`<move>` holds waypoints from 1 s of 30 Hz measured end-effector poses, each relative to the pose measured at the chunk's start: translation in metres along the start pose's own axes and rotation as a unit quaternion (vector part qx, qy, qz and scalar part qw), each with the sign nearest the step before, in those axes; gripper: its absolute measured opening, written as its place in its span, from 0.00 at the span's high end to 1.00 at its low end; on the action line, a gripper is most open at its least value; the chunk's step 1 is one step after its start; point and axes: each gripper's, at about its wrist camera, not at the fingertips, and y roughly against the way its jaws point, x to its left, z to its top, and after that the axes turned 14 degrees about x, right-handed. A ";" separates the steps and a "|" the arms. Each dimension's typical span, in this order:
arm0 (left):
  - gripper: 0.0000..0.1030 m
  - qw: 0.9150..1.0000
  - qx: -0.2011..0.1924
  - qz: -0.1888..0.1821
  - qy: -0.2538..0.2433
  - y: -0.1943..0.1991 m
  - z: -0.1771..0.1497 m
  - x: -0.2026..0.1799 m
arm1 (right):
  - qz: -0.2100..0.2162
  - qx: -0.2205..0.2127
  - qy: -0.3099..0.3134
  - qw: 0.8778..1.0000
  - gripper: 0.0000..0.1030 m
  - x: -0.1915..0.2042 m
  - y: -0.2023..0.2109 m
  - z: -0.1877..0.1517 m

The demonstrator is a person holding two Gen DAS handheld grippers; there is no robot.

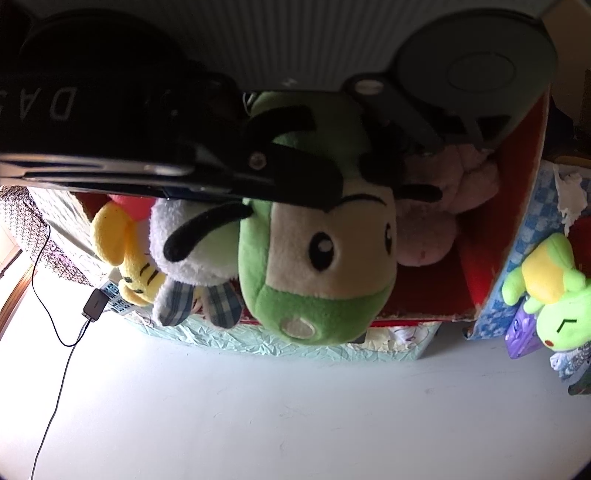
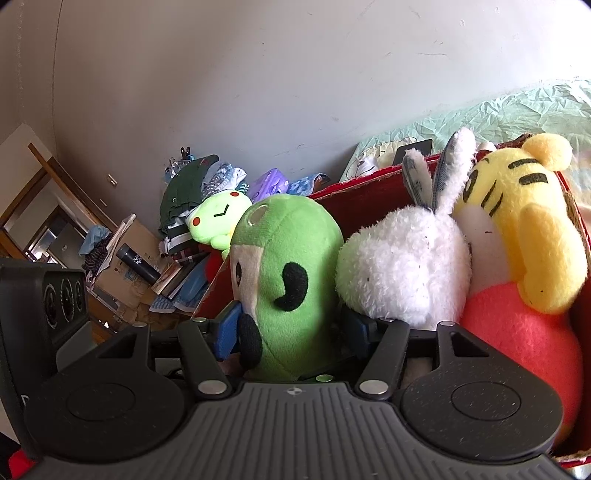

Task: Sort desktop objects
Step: 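Lower the pickle into the box beside the white bunny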

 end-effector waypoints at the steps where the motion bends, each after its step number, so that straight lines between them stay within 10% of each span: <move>1: 0.06 1.000 0.001 0.002 -0.001 0.000 0.000 -0.001 | 0.001 0.000 0.000 1.000 0.39 -0.001 0.000 0.000; 30: 0.03 1.000 0.008 0.023 0.008 -0.006 -0.001 -0.014 | 0.012 0.005 -0.003 1.000 0.39 -0.005 0.006 -0.002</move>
